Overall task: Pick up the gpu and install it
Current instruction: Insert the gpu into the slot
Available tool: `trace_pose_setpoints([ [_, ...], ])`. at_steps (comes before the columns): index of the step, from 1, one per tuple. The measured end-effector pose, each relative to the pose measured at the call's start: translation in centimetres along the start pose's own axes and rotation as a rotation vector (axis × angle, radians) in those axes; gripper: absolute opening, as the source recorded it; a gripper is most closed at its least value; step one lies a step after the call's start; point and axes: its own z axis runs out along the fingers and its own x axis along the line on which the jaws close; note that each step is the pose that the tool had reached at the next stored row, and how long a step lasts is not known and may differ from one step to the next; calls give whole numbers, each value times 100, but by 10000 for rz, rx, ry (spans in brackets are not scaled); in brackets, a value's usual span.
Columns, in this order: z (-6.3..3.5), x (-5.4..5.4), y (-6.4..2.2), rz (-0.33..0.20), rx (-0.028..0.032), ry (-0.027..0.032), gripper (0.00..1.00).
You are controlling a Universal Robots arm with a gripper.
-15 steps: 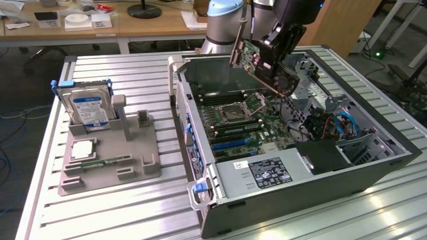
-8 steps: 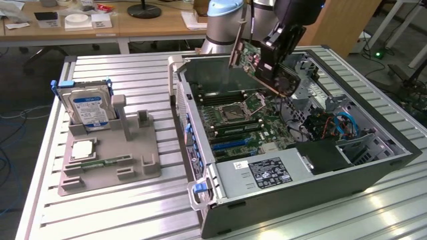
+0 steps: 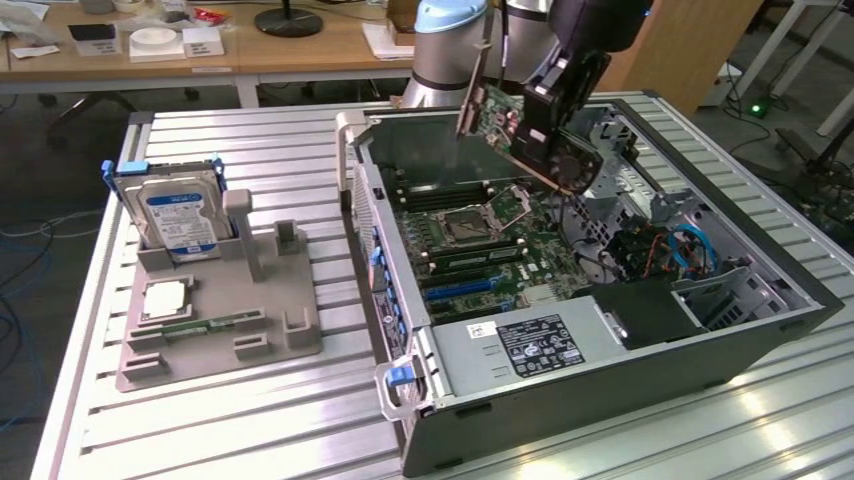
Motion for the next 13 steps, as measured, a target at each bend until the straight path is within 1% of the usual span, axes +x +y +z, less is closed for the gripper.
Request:
trace_pose_setpoints([
  [13, 0, 13, -19, -808, 7, 37, 27],
])
